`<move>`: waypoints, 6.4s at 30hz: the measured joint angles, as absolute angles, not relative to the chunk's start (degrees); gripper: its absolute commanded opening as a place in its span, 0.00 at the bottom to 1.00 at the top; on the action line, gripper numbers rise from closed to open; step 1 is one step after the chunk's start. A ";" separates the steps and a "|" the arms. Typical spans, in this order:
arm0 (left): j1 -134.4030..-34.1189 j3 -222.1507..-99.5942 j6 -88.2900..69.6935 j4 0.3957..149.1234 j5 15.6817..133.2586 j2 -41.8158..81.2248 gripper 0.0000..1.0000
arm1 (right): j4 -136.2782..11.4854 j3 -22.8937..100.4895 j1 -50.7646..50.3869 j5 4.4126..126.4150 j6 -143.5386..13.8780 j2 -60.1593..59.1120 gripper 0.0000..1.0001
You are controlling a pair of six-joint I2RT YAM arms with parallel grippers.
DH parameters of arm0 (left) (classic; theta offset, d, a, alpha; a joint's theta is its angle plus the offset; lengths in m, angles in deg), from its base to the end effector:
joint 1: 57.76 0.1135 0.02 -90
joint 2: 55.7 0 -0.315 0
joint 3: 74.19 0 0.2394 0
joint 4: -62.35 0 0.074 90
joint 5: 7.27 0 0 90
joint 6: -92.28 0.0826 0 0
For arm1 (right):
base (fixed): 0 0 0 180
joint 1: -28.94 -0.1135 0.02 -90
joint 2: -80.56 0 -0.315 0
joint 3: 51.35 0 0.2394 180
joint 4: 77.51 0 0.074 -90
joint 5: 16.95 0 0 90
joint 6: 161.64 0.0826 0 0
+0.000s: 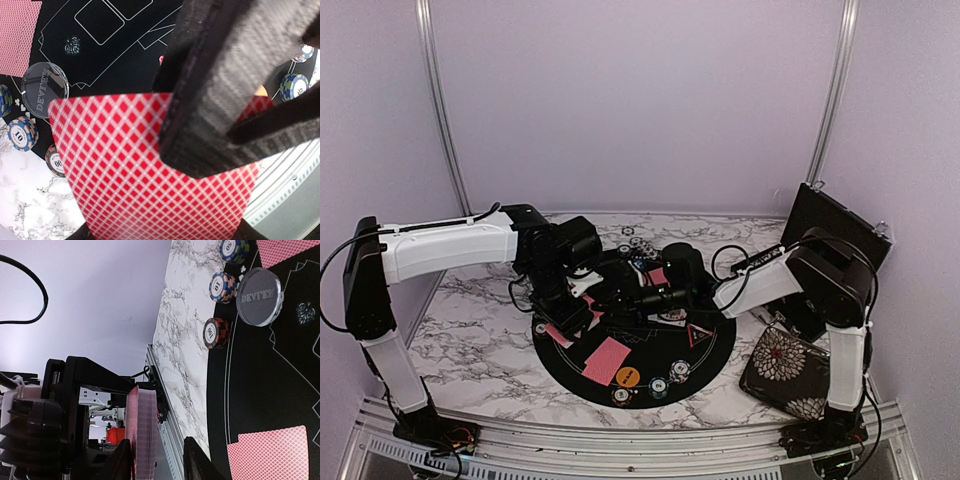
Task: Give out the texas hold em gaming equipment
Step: Pick up the poker card from the face-down deck piles, then flop the poker card in the community card area.
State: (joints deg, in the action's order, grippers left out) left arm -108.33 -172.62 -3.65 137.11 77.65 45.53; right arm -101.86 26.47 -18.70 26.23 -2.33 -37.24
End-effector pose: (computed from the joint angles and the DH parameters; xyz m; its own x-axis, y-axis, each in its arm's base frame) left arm 0.2193 -0.2782 0.2582 -0.6976 0.6864 -0.2053 0.7132 0.6925 -0.1083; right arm 0.2763 0.3924 0.2032 -0.9798 -0.1244 -0.1565 -0.1760 0.1658 0.9703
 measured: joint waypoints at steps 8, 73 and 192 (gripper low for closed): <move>-108.31 -172.62 -3.70 137.09 77.69 45.53 0.44 | -100.95 25.88 -18.70 26.25 -2.50 -34.53 0.34; -108.11 -172.40 -3.67 136.65 77.23 45.51 0.44 | -107.33 17.45 -15.62 26.01 3.42 -29.13 0.00; -107.19 -163.75 -6.71 135.45 78.31 37.14 0.44 | -56.01 48.85 -13.13 61.66 -54.08 -39.21 0.39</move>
